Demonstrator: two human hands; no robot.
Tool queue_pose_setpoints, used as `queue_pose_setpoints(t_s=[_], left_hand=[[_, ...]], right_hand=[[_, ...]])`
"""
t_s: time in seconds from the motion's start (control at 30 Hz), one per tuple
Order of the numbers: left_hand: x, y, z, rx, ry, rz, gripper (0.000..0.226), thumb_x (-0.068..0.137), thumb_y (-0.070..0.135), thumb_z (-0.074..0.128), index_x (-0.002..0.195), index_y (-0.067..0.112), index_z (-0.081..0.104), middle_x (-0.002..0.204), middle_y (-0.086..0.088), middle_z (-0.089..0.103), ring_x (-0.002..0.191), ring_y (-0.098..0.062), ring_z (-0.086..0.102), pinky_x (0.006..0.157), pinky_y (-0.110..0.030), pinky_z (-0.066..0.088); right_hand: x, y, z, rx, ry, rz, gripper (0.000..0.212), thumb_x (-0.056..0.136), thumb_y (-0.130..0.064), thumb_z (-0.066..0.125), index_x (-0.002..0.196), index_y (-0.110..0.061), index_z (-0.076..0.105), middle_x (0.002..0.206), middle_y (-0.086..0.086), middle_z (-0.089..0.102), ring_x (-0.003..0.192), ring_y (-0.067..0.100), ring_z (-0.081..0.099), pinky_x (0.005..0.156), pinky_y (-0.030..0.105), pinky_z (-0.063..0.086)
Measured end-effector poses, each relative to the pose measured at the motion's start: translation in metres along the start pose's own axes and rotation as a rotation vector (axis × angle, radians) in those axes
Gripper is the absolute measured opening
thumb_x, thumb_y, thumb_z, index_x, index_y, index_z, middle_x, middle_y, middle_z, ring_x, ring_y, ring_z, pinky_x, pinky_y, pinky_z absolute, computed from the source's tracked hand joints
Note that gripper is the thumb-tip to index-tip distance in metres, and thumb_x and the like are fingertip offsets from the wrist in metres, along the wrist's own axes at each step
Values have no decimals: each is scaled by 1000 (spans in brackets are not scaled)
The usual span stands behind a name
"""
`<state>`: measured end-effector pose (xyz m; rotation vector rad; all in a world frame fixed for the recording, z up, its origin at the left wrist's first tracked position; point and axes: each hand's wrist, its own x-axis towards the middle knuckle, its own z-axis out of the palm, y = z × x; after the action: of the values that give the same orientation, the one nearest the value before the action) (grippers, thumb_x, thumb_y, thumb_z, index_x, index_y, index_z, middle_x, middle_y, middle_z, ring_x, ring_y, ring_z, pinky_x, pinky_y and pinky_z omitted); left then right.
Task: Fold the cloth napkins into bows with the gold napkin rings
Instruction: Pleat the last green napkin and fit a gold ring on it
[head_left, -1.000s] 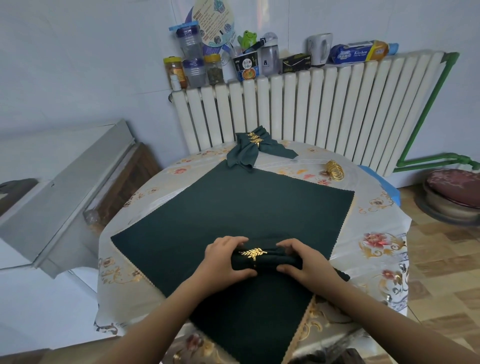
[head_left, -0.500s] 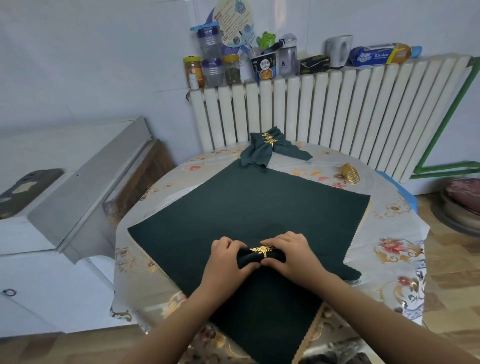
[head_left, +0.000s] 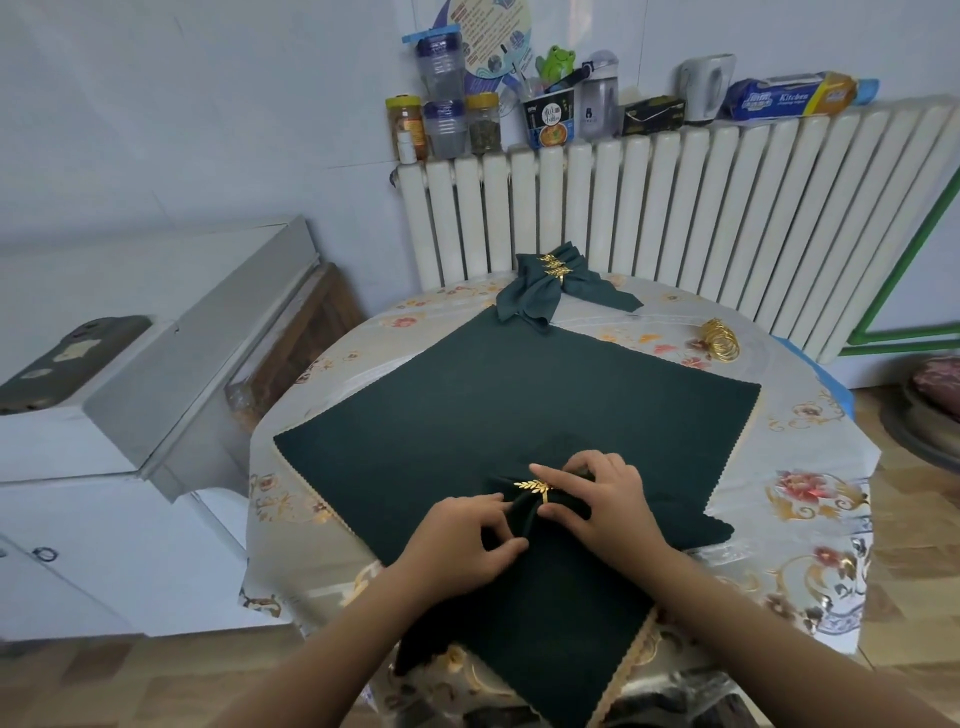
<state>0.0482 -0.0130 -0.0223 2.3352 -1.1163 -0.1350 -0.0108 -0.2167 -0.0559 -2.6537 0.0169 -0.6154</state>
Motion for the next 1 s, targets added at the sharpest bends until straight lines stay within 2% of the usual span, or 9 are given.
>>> queue_pose_setpoints(t_s=[0.1, 0.17, 0.27, 0.37, 0.47, 0.53, 0.67, 0.87, 1.0], left_hand=[[2, 5, -3, -161, 156, -112, 20, 83, 39, 59, 77, 20, 64, 77, 7, 70, 77, -5, 65, 73, -27, 52], [9, 7, -4, -272, 256, -270, 11, 89, 28, 57, 84, 18, 59, 75, 5, 67, 75, -9, 63, 70, -26, 52], [19, 3, -5, -258, 238, -458, 10, 93, 26, 53, 92, 18, 59, 81, 8, 62, 82, -12, 58, 67, -18, 44], [26, -2, -8, -116, 39, -593, 26, 93, 39, 53, 103, 17, 59, 93, 7, 58, 91, -12, 55, 73, -22, 41], [32, -1, -15, -85, -156, -631, 37, 88, 51, 55, 91, 15, 61, 84, 1, 58, 77, -13, 54, 66, -27, 41], [34, 3, -18, -143, -218, -627, 36, 89, 50, 55, 87, 14, 58, 81, 0, 57, 73, -13, 54, 63, -27, 41], [35, 15, -20, -392, -66, -599, 34, 94, 46, 49, 98, 13, 56, 97, -2, 62, 92, -16, 59, 78, -30, 47], [35, 26, -20, -1106, 79, -600, 31, 87, 17, 66, 115, 13, 54, 110, -7, 66, 96, -18, 65, 73, -27, 54], [35, 22, -25, -1207, 58, -557, 42, 81, -1, 68, 118, 10, 51, 110, -12, 64, 90, -20, 66, 67, -27, 55]], right_hand=[[0, -1, -5, 30, -67, 27, 52, 84, -62, 34, 133, -48, 43, 120, -11, 42, 108, 8, 37, 92, 30, 28], [-1, -5, -10, 233, -83, 215, 53, 91, -56, 34, 140, -36, 38, 120, -11, 40, 114, 7, 35, 99, 26, 27], [0, -3, -18, 351, -37, 448, 36, 98, -30, 42, 129, -16, 55, 119, 1, 54, 120, 15, 44, 99, 24, 31], [4, -1, -33, 261, -254, 541, 28, 98, -32, 44, 98, -14, 67, 93, 0, 56, 96, 14, 54, 76, 21, 39], [6, -3, -49, 298, -398, 605, 36, 95, -37, 50, 73, -10, 59, 68, 2, 54, 64, 14, 51, 56, 25, 36], [6, -5, -52, 365, -364, 630, 31, 93, -37, 54, 79, -12, 64, 72, 2, 62, 69, 15, 56, 63, 27, 41], [12, -13, -49, 590, -113, 727, 28, 94, -36, 51, 88, -11, 64, 85, 5, 67, 83, 21, 61, 79, 34, 48], [18, -25, -47, 720, 110, 750, 43, 95, -40, 48, 79, 0, 49, 73, 9, 52, 69, 17, 47, 63, 30, 37], [23, -27, -55, 884, 82, 809, 43, 89, -45, 57, 77, -5, 67, 75, 5, 69, 73, 19, 62, 72, 30, 50]])
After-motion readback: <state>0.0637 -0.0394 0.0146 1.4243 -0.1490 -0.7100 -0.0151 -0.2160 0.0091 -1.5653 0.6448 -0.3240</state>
